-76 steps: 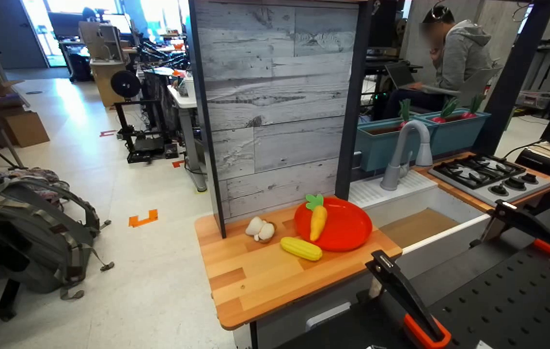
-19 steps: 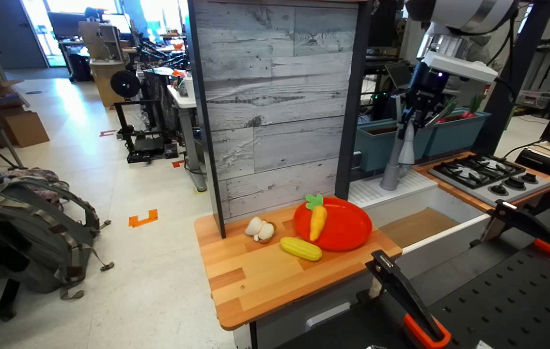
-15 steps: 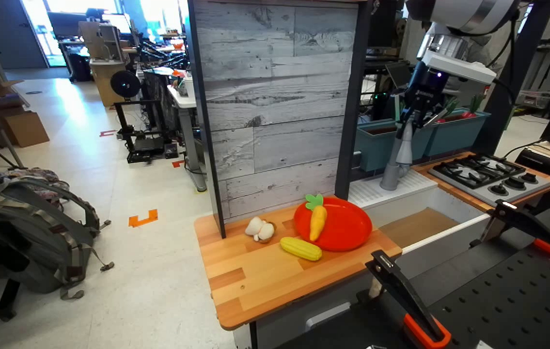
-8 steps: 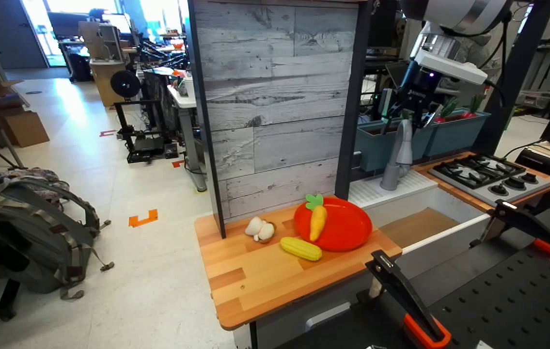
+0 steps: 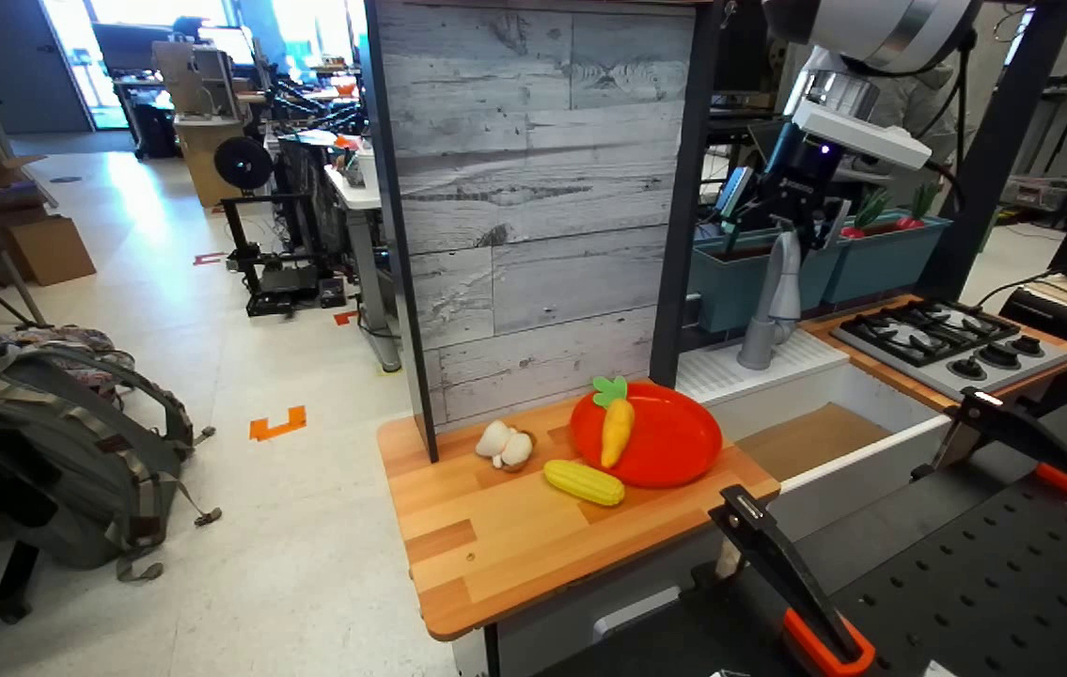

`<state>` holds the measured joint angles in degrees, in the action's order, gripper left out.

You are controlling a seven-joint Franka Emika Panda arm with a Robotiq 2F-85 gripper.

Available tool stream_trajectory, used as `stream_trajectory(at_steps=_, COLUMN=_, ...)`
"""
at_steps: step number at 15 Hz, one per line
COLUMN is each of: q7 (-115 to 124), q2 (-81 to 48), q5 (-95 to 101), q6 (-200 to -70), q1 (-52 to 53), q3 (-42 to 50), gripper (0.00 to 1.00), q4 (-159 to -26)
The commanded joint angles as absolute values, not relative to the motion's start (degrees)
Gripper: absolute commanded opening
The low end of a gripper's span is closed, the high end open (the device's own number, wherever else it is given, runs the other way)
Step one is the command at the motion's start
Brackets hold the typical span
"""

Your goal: Move the grey tap to the left, move it the right and then move the brown toy closer to edge

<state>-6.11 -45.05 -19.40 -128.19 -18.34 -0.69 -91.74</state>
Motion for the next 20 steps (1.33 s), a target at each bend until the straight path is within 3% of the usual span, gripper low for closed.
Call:
stream_trajectory(at_steps=1, q7=-4.9, q2=-43.9, q5=-20.2, q6=-123.7, q1=-17.7, q3=-1.2, gripper=1.00, q4=-89.9)
stream_trajectory(at_steps=14, q7=0.4, q2=-31.7, q5=-12.8, q6=-119.9, q1=-14.5, q3=6.1, gripper=1.00, q4=-98.9)
stream_trajectory(at_steps=20, q7=5.6, q2=-32.8, q5=-6.9, q6=-119.1, q1=-12.2, q3=8.2, gripper=1.00, q4=-99.4)
